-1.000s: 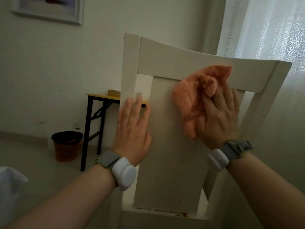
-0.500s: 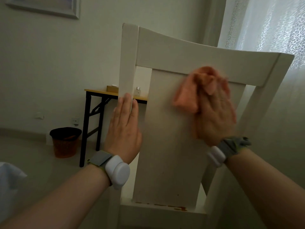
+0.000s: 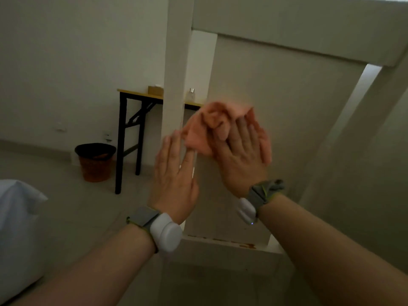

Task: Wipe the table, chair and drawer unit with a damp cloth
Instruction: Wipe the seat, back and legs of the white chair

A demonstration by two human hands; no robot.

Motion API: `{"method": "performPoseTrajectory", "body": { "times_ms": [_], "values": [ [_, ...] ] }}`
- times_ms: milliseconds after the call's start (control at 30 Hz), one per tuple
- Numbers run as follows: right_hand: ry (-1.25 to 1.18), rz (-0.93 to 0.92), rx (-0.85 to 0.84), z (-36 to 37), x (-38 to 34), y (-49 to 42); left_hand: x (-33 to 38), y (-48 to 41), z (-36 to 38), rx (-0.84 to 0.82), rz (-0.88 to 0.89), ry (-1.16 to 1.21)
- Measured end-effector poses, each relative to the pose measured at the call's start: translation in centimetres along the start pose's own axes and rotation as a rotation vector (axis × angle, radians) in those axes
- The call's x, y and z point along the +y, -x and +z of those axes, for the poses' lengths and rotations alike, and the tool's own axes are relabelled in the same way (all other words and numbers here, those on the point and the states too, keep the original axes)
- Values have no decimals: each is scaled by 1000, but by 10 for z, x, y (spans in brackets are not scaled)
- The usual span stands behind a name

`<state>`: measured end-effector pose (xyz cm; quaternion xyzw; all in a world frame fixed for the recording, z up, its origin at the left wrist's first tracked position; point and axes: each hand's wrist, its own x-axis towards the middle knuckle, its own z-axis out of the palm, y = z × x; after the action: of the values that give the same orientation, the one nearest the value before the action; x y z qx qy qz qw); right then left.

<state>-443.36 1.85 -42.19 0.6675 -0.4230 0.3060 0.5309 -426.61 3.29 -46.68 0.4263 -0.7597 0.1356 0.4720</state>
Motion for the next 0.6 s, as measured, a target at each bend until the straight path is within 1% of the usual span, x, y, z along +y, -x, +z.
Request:
{"method": "performPoseTrajectory", "body": {
  "times_ms": [100, 167, 200, 233, 267, 300, 367, 400, 467, 500, 533, 600],
  "values": [
    [21, -226, -245, 7, 5, 62, -2, 27, 6, -77, 2, 7],
    [30, -305, -337, -1, 21, 83, -6, 40, 10, -141, 9, -13],
    [52, -312, -319, -4, 30, 83, -8, 45, 11, -168, 8, -17],
    [86, -279, -255, -7, 39, 79, -10, 47, 12, -180, 9, -13],
    [128, -188, -148, -11, 48, 68, -11, 48, 14, -178, 11, -8],
    [160, -56, -30, -14, 58, 54, -12, 48, 16, -176, 9, -10],
    [148, 208, 159, -20, 69, 21, -12, 48, 20, -181, 0, -30],
    [114, 293, 232, -21, 69, 6, -12, 48, 21, -175, -6, -35],
    [99, 360, 348, -15, 57, -10, -12, 48, 26, -156, -15, -25],
    [107, 344, 369, -10, 47, -10, -12, 48, 27, -141, -12, -17],
    [110, 295, 339, -5, 36, -8, -12, 47, 28, -116, 1, -14],
    [77, 150, 125, 9, 12, 15, -14, 48, 31, -90, 10, -1]
  ]
}}
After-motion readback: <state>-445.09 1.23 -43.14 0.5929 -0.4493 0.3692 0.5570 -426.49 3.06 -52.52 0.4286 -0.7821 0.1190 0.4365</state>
